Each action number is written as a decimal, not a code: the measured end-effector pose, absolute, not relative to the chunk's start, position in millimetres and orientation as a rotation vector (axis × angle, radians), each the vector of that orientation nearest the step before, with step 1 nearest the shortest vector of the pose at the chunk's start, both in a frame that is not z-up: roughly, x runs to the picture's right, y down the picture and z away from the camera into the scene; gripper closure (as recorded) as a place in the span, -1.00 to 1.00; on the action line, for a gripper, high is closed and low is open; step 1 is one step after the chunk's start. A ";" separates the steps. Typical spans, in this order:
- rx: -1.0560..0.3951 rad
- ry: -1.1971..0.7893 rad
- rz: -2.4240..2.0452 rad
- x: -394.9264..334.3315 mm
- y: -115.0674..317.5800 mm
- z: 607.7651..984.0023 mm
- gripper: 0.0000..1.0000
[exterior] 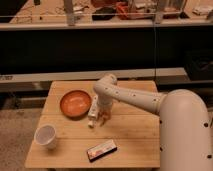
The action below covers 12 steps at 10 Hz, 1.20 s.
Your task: Drag the pepper across the table
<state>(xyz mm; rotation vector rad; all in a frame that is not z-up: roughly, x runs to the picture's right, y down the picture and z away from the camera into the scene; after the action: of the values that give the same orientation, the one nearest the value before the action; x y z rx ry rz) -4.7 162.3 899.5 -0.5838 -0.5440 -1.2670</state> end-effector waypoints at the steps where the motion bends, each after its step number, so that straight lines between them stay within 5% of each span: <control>1: -0.587 -0.544 -1.269 -5.1 162.6 899.2 1.00; 12: -0.583 -0.550 -1.315 -20.2 152.3 906.9 1.00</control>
<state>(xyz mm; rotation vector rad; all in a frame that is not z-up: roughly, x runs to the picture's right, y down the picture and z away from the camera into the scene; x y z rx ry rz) -20.2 152.3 906.9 -0.5826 -0.5499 -1.3151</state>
